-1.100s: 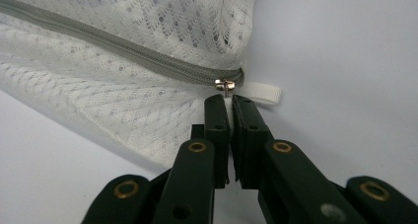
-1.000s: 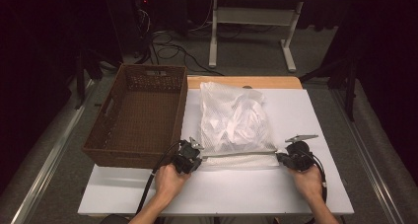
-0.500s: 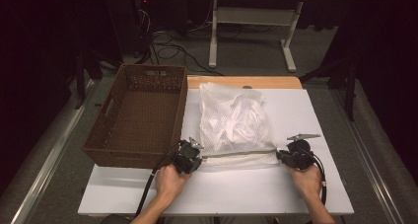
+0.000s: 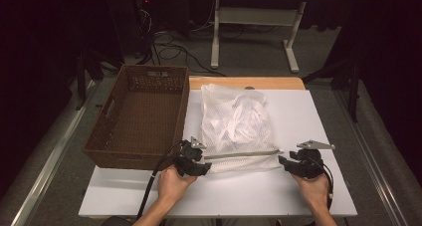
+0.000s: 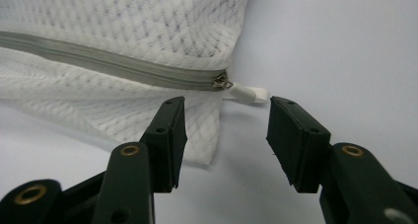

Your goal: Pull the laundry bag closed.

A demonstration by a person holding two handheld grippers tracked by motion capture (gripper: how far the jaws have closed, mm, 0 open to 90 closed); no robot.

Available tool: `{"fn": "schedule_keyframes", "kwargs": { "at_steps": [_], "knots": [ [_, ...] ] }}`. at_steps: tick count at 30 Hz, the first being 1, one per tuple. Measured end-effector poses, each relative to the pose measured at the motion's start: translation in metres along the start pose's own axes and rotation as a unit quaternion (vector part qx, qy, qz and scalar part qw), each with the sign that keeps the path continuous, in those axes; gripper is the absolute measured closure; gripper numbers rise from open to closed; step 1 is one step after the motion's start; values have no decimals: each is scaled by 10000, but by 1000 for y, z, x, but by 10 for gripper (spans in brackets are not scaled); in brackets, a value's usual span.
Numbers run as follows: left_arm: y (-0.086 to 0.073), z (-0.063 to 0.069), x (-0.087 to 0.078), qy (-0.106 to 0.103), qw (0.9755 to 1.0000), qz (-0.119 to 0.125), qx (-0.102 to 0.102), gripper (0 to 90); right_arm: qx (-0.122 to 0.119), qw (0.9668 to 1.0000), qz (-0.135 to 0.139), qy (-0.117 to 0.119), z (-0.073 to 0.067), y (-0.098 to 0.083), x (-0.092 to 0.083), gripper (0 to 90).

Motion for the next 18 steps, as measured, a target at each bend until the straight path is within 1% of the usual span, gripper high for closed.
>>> {"fn": "schedule_keyframes", "kwargs": {
  "at_steps": [2, 4, 7, 11, 14, 15, 16, 17, 18],
  "knots": [
    [-2, 2, -3, -36, 10000, 52, 37, 513, -13, 10000, 62, 30, -3, -3, -3, 494],
    [-4, 3, -6, -135, 9998, 124, 26, 506, -37, 9999, 124, 78, -6, -6, -6, 494],
    [-6, 6, -7, -208, 9996, 168, 60, 496, -67, 9996, 205, 193, -11, -11, -7, 493],
    [-8, 12, -8, -221, 9994, 187, 208, 490, -149, 9994, 195, 255, -18, -16, -3, 494],
    [-8, 13, -7, -223, 9993, 207, 196, 487, -191, 9993, 196, 268, -21, -20, 0, 494],
    [-9, 14, -6, -221, 9993, 223, 186, 486, -240, 9993, 183, 242, -21, -21, 1, 495],
    [-10, 13, -6, -215, 9994, 191, 212, 486, -253, 9993, 173, 230, -22, -21, 2, 495],
    [-10, 14, -5, -221, 9993, 209, 202, 486, -262, 9993, 175, 219, -22, -22, 3, 495],
    [-11, 14, -5, -207, 9993, 196, 226, 486, -256, 9992, 214, 216, -23, -22, 3, 496]
  ]
}}
Point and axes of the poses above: each handheld gripper's, and its own axes: x roughly forward along the jaws, y roughly out of its top, z roughly to its right, the point moved 1 cm from there along x, roughly forward along the jaws, and after that the axes turned 14 degrees about -z, right-handed, at the moved point
